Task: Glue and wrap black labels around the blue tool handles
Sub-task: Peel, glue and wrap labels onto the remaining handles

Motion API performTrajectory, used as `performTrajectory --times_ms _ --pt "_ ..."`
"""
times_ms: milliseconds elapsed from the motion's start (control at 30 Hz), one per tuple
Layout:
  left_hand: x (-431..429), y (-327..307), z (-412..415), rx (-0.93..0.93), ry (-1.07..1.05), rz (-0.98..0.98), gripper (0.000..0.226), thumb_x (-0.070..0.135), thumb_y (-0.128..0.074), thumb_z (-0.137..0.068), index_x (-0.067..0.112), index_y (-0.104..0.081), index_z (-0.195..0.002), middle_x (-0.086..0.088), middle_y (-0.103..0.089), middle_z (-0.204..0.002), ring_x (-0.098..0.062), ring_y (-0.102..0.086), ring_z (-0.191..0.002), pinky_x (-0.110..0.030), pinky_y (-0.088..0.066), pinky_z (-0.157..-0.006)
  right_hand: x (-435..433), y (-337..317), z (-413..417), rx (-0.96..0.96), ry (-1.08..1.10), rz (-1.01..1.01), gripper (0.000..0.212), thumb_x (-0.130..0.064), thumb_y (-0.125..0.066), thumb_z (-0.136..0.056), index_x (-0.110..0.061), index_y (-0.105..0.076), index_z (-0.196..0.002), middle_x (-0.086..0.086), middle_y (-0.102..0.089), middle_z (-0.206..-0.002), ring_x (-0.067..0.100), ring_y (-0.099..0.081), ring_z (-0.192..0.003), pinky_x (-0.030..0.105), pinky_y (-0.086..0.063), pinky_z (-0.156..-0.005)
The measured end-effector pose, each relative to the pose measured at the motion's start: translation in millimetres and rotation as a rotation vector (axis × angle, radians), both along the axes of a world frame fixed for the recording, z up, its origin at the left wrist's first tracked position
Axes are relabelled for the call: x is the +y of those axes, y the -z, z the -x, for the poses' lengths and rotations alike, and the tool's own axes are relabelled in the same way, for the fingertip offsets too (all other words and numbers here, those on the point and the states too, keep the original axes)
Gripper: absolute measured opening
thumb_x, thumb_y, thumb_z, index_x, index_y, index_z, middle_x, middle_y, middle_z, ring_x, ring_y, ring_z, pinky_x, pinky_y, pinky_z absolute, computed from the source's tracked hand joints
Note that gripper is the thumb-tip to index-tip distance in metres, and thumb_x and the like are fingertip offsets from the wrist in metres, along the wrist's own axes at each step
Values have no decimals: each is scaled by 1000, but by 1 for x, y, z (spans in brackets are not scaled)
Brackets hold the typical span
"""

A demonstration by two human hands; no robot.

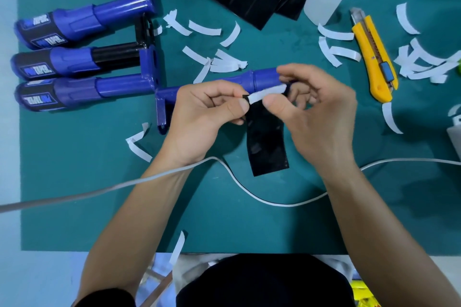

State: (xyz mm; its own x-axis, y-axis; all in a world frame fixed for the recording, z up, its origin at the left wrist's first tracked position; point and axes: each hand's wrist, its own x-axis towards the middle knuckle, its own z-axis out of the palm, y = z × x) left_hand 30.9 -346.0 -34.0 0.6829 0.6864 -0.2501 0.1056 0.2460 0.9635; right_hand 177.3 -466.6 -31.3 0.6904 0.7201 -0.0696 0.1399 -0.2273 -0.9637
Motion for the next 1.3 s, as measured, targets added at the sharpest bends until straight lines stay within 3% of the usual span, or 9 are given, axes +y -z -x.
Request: performTrajectory --times_ms 200,367,500,633,767,900,1067,1167,1300 --pt "-3 -8 2 -22 25 -142 17 12 -77 -87 13 -81 -103 -1 -79 -87 -14 -72 -79 -27 -58 -76 5 -8 1 29 -67 46 6 -21 -79 -83 -24 -75 -79 17 -60 -64 35 -47 -54 45 -41 -49" --pt "27 -17 -9 77 -138 -213 28 5 -73 -90 29 -81 -77 9 -74 -70 -6 -63 -60 -20 -53 -61 44 -29 -13 66 -285 134 13 -29 -73 -80 -17 -77 -81 15 -66 -69 34 -55 -59 46 -47 -58" --pt "74 -15 -17 226 -404 -299 18 22 -65 -96 23 -84 -93 7 -76 -76 -11 -72 -69 -33 -61 -68 118 -32 -37 -91 -325 250 15 -23 -71 -85 -27 -67 -71 -15 -58 -53 -1 -46 -48 12 -36 -55" --pt "86 -7 -15 482 -516 -606 39 39 -62 -94 28 -73 -130 32 -70 -98 10 -68 -97 -17 -53 -92 201 -15 -53 -440 -445 464 13 -22 -65 -93 -19 -76 -100 4 -73 -90 21 -66 -85 28 -53 -78" --pt "73 1 -14 443 -551 -642 34 26 -61 -94 29 -76 -125 18 -77 -109 -1 -72 -100 -38 -58 -94 243 -1 -85 -825 -141 612 30 -4 -52 -92 -6 -61 -121 24 -64 -122 41 -59 -114 40 -42 -81" --pt "72 4 -18 488 -529 -701 32 26 -61 -93 31 -77 -120 20 -76 -110 -4 -71 -93 -39 -58 -87 262 6 -103 -664 -121 844 48 -12 -67 -89 -8 -54 -135 14 -55 -140 35 -54 -129 44 -46 -102" --pt "73 0 -19 476 -493 -690 30 20 -63 -94 29 -78 -118 22 -76 -99 -1 -69 -87 -37 -57 -81 258 0 -98 -475 -5 631 47 10 -48 -85 -10 -56 -127 9 -65 -123 29 -60 -102 40 -48 -83" --pt "70 -2 -20 451 -439 -583 31 22 -66 -94 31 -77 -121 33 -71 -96 -1 -69 -89 -36 -56 -89 241 -18 -93 -378 28 392 42 4 -43 -88 -1 -65 -124 20 -65 -125 34 -62 -110 29 -39 -72" --pt "71 -9 -16 300 -356 -575 51 26 -73 -91 26 -63 -141 21 -69 -129 -2 -65 -120 -36 -52 -107 187 -61 -66 -544 37 -105 29 -6 -55 -83 -16 -79 -97 0 -68 -96 -6 -52 -85 9 -35 -76"
